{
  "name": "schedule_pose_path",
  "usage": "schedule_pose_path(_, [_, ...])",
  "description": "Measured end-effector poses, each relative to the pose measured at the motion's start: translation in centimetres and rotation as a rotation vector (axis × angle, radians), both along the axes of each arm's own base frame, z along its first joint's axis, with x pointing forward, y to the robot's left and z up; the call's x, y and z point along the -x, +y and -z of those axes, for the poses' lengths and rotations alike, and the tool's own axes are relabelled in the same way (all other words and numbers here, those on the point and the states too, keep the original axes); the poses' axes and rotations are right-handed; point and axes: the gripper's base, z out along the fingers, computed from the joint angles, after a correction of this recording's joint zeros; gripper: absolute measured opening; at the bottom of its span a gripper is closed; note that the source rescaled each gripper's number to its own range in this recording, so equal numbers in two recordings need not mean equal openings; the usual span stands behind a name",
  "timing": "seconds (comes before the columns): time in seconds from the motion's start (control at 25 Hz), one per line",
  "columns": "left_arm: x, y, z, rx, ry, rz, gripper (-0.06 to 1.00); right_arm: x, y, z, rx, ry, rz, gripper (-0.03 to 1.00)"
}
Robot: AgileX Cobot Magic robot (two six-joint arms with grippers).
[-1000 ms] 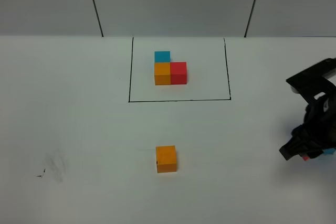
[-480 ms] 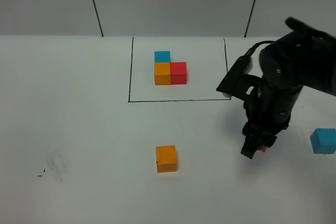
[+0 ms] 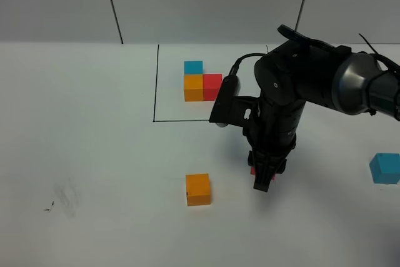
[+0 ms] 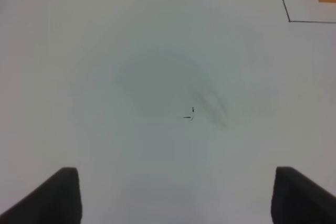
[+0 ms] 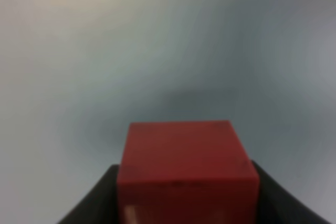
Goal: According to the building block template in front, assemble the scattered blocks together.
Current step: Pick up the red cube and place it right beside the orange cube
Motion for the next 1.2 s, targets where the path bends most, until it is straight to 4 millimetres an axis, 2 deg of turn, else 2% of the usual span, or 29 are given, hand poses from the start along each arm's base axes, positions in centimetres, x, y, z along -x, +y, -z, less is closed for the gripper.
schedule_pose_path(0.28, [0.0, 0.0, 0.0, 0.000, 0.000, 0.000, 0.63, 0.4, 1.6, 0.0, -0.043, -0.035, -0.132, 0.00])
schedule_pose_path(0.6, [0.0, 0.0, 0.0, 0.000, 0.000, 0.000, 0.63, 0.5, 3.0, 1.8, -0.036, 0.007, -0.209, 0.00])
schedule_pose_path(0.76, [0.0, 0.0, 0.0, 0.000, 0.000, 0.000, 0.63, 0.5, 4.2, 1.7, -0.043, 0.000, -0.255, 0.00])
schedule_pose_path(1.2, [0.0, 0.0, 0.0, -0.001, 0.000, 0.000, 0.63, 1.0, 5.1, 2.4, -0.047, 0.018, -0.289, 0.00])
